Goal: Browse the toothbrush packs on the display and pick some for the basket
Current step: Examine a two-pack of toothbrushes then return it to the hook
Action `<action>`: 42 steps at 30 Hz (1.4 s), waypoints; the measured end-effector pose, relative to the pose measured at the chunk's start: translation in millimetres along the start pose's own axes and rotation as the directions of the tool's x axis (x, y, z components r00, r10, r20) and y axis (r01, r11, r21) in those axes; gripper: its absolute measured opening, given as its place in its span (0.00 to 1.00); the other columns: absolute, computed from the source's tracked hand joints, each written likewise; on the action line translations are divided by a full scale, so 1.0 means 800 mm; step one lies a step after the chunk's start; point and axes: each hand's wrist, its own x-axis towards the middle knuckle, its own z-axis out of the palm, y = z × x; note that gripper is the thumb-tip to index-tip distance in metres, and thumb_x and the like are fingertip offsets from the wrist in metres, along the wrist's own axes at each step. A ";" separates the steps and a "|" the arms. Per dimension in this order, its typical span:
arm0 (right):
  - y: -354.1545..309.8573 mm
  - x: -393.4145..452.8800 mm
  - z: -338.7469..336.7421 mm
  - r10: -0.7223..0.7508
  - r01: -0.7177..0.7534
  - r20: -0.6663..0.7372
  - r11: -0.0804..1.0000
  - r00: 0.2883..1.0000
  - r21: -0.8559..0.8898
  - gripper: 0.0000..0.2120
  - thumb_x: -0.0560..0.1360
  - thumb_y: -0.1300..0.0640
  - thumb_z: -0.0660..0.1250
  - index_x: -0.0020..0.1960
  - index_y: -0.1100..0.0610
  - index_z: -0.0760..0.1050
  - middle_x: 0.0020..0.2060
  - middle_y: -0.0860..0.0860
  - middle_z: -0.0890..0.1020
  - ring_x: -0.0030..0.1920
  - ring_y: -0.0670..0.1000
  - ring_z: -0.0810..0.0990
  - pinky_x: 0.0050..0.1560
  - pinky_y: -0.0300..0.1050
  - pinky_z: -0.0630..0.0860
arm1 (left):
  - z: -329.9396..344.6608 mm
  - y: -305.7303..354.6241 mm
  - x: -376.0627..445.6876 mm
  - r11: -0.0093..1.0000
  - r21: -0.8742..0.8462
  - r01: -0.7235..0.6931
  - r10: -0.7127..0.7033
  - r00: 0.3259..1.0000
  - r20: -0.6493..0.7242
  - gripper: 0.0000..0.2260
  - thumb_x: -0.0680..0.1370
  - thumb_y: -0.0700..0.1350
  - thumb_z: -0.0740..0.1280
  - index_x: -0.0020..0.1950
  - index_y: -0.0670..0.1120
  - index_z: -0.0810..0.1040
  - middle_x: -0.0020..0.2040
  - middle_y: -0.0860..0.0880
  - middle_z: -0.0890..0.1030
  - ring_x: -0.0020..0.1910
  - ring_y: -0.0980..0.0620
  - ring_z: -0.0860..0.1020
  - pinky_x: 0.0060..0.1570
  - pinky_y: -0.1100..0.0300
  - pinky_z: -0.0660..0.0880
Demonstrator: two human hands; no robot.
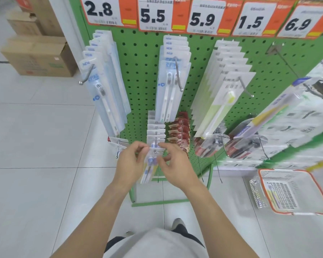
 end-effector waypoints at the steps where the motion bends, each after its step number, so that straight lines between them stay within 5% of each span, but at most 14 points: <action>1: -0.001 0.002 0.002 0.001 -0.001 0.012 1.000 1.000 -0.019 0.18 0.80 0.54 0.67 0.69 0.50 0.75 0.61 0.47 0.77 0.44 0.41 0.83 0.53 0.46 0.79 | -0.002 0.000 0.000 1.000 -0.007 -0.001 0.001 1.000 0.012 0.05 0.82 0.41 0.66 0.49 0.50 0.79 0.43 0.53 0.83 0.44 0.58 0.79 0.45 0.71 0.73; 8: -0.004 0.014 0.006 0.024 -0.025 -0.049 0.999 0.998 -0.022 0.02 0.80 0.58 0.68 0.51 0.53 0.78 0.38 0.47 0.84 0.35 0.47 0.81 0.41 0.50 0.79 | -0.010 -0.001 -0.005 0.997 -0.070 0.031 -0.028 0.999 0.042 0.04 0.82 0.43 0.67 0.49 0.50 0.80 0.45 0.54 0.84 0.45 0.58 0.80 0.47 0.71 0.72; 11: -0.003 0.016 0.008 0.025 -0.027 -0.063 0.999 0.998 -0.030 0.03 0.80 0.58 0.68 0.47 0.52 0.77 0.34 0.48 0.82 0.33 0.49 0.80 0.38 0.52 0.78 | -0.012 0.000 -0.004 0.997 -0.061 0.039 -0.037 0.999 0.037 0.03 0.81 0.44 0.68 0.50 0.50 0.81 0.44 0.55 0.84 0.45 0.59 0.80 0.47 0.72 0.72; 21: 0.000 -0.003 -0.006 0.069 -0.065 -0.051 0.994 0.996 0.083 0.04 0.78 0.53 0.71 0.46 0.45 0.77 0.36 0.43 0.83 0.33 0.46 0.83 0.41 0.51 0.81 | -0.014 0.012 -0.014 0.990 -0.130 0.044 -0.036 0.998 0.058 0.05 0.82 0.42 0.67 0.50 0.50 0.81 0.43 0.55 0.84 0.44 0.55 0.82 0.46 0.69 0.75; 27: -0.011 -0.029 -0.018 0.075 -0.078 0.019 0.960 0.997 0.267 0.06 0.79 0.47 0.71 0.44 0.46 0.78 0.35 0.43 0.82 0.33 0.54 0.83 0.37 0.54 0.79 | -0.017 0.024 -0.029 0.970 -0.239 0.042 -0.043 0.999 0.001 0.04 0.81 0.41 0.69 0.48 0.49 0.82 0.42 0.50 0.85 0.43 0.47 0.83 0.46 0.54 0.80; 32: -0.003 -0.052 -0.022 0.035 -0.089 0.150 0.924 0.988 0.373 0.07 0.78 0.48 0.71 0.43 0.49 0.80 0.35 0.40 0.81 0.36 0.42 0.76 0.39 0.36 0.71 | -0.021 0.038 -0.039 0.950 -0.308 0.058 -0.072 0.997 -0.036 0.04 0.80 0.39 0.69 0.48 0.46 0.83 0.42 0.50 0.87 0.41 0.53 0.84 0.40 0.61 0.80; 36: -0.003 -0.063 -0.021 0.019 -0.144 0.291 0.898 0.956 0.415 0.12 0.76 0.48 0.74 0.58 0.51 0.80 0.51 0.47 0.86 0.52 0.46 0.83 0.50 0.46 0.78 | -0.022 0.045 -0.048 0.923 -0.372 0.097 -0.135 0.988 -0.078 0.04 0.80 0.37 0.69 0.48 0.43 0.83 0.38 0.54 0.86 0.36 0.58 0.83 0.34 0.65 0.79; 42: -0.002 -0.071 -0.011 0.079 -0.216 0.264 0.810 0.961 0.544 0.11 0.77 0.59 0.74 0.58 0.57 0.80 0.52 0.50 0.87 0.53 0.53 0.86 0.57 0.52 0.81 | -0.027 0.044 -0.054 0.910 -0.379 0.168 -0.180 0.984 0.005 0.05 0.81 0.38 0.67 0.53 0.38 0.81 0.42 0.48 0.86 0.36 0.56 0.82 0.33 0.64 0.78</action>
